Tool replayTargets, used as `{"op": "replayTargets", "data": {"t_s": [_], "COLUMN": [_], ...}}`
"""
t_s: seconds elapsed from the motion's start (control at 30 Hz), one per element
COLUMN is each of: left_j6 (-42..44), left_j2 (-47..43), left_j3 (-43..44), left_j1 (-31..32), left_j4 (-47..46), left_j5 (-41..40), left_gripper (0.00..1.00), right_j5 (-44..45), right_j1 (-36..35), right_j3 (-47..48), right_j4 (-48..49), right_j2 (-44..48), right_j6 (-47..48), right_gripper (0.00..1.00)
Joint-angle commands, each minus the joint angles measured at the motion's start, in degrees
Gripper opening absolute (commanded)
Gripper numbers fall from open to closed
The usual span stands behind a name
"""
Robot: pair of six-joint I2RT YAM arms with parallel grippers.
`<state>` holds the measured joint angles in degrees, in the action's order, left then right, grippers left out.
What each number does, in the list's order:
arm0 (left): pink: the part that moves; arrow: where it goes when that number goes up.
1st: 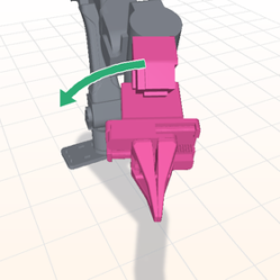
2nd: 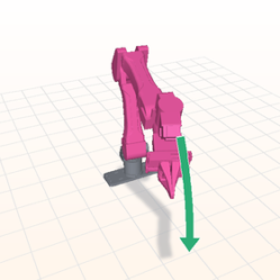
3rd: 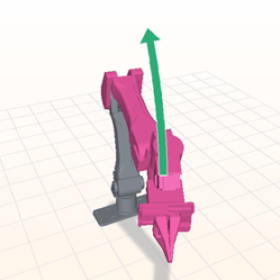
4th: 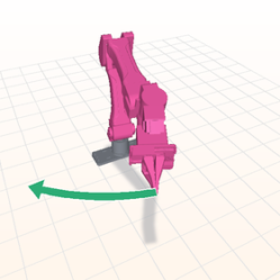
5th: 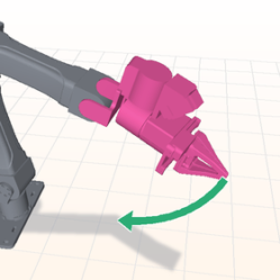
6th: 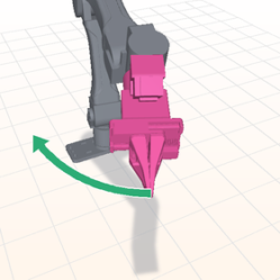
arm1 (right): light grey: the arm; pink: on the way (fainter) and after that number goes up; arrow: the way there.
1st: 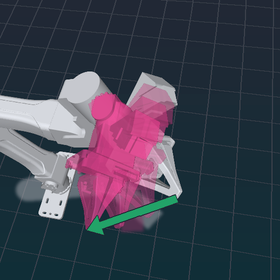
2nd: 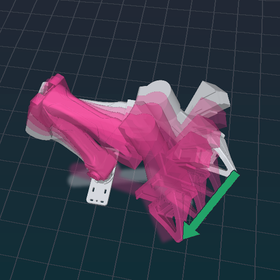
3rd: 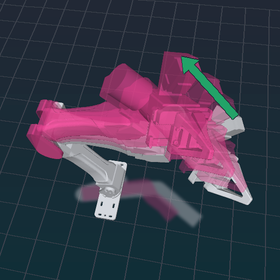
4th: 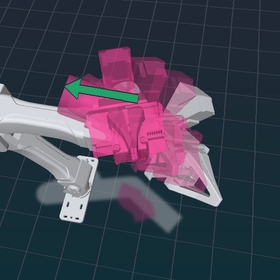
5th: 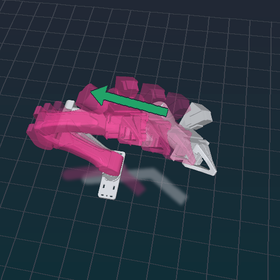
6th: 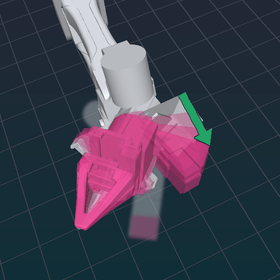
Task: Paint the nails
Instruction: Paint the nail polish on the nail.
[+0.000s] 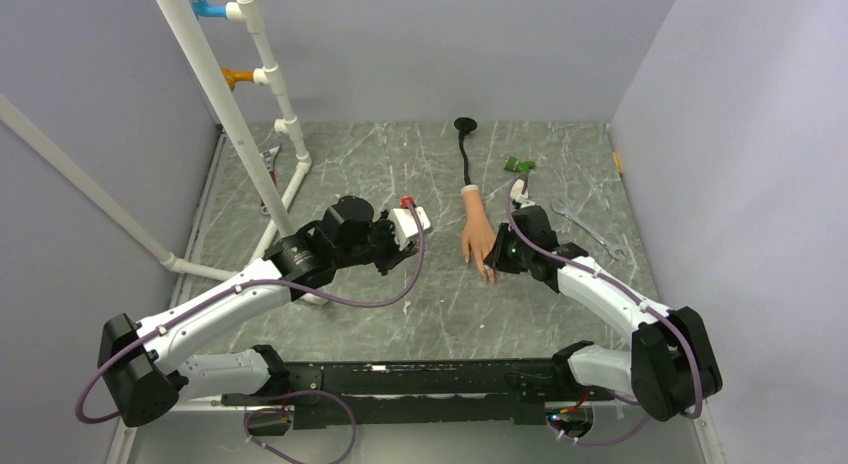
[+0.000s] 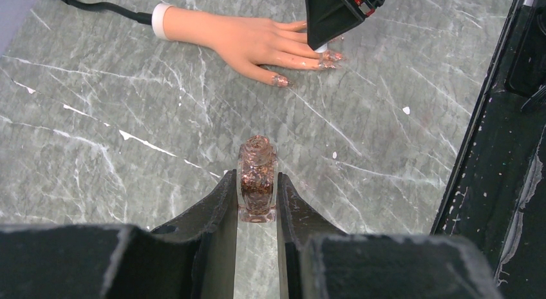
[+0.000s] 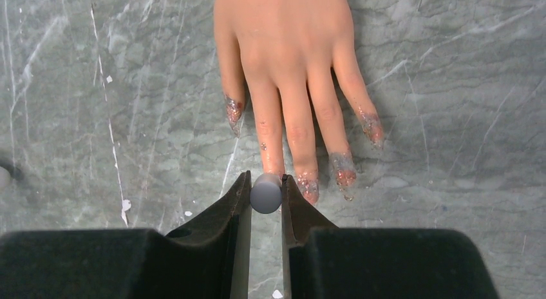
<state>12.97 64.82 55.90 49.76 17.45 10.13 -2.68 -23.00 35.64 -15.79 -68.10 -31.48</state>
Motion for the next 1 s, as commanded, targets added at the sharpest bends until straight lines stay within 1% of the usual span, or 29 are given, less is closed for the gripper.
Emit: {"op": "replayTargets", "data": {"t_s": [0.0, 0.23, 0.97], "left_j6": [1.06, 1.07, 1.12], "left_j2": [0.32, 0.14, 0.09], "left_j3": [2.26, 2.22, 2.26], "left_j1": [0.39, 0.34, 0.44], "left_j4": [-1.29, -1.3, -1.2], "left_j5": [-0.7, -0.86, -0.99], "left_gripper": [0.0, 0.0, 0.0], "right_j5": [1.44, 2.58, -0.49], "right_j1": [0.42, 0.59, 0.59], "right_j3": [2.85, 1.8, -2.43], "right_j4": [1.94, 1.21, 0.3], "right_j2": [-0.28, 0.69, 2.82], "right_j6": [0.87, 0.88, -0.08], "right_gripper": [0.0, 0.0, 0.0]}}
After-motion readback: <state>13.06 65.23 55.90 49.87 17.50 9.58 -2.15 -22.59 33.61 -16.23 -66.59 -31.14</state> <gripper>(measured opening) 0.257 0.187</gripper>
